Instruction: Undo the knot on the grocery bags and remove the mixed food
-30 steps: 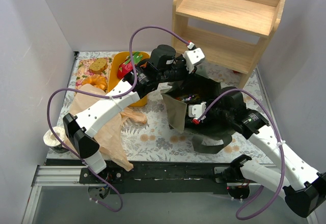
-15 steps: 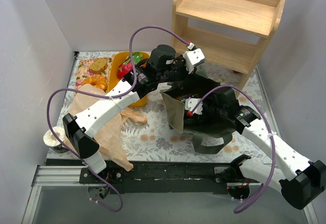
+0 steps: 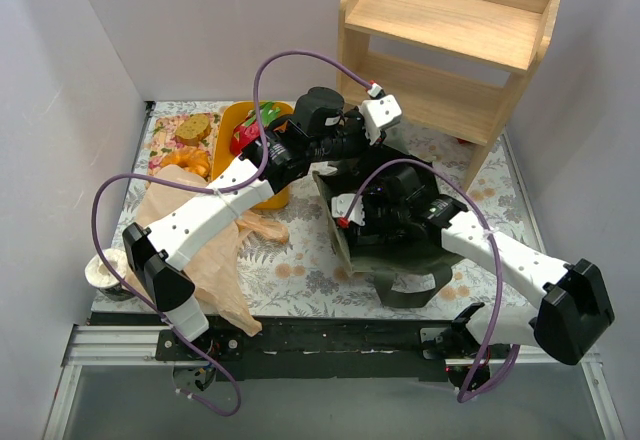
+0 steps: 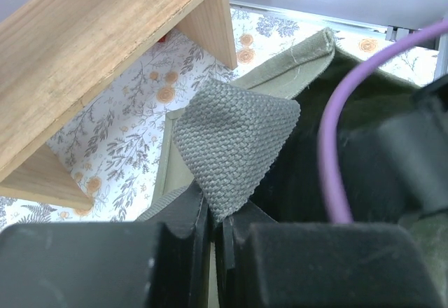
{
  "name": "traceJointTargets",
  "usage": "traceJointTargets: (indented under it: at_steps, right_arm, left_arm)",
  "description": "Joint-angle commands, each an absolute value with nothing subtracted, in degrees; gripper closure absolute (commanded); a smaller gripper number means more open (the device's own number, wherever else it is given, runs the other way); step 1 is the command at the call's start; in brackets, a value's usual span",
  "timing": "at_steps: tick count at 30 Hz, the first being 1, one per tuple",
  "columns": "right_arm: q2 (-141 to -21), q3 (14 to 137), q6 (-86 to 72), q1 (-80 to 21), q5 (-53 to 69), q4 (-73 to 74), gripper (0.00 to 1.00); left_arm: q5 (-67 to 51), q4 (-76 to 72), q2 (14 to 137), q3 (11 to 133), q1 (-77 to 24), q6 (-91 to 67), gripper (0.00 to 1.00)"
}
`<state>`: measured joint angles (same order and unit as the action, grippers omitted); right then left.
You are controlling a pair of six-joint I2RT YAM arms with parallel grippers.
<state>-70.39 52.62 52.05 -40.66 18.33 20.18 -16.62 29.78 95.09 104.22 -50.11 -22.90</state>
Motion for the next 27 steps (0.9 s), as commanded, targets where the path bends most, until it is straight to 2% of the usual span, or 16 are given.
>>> traceJointTargets:
  at_steps: [1,11,18,27]
  right_arm:
    - [-72.7,54.9,55.3,-42.8,15.9,14.9,0.51]
    - [-77.0,53.7,62.0,-41.1,8.0,7.3,0.49]
    - [-85.6,58.6,66.0,-36.8,7.8,12.9,0.39]
    - [-96.0,63.4,70.3,-33.8,6.5,17.0,0.35]
  left_arm:
    - [-21.1,23.3,90.8,108.5,-51.1,-22.6,1.0]
    - [-22.3,23.7,90.7,108.0,-51.1,-22.0,1.0]
    - [-22.8,24.4,91.1,108.0,-51.1,-20.4,1.0]
    - [-21.5,23.5,91.2,107.5,-51.1,-19.6,1.0]
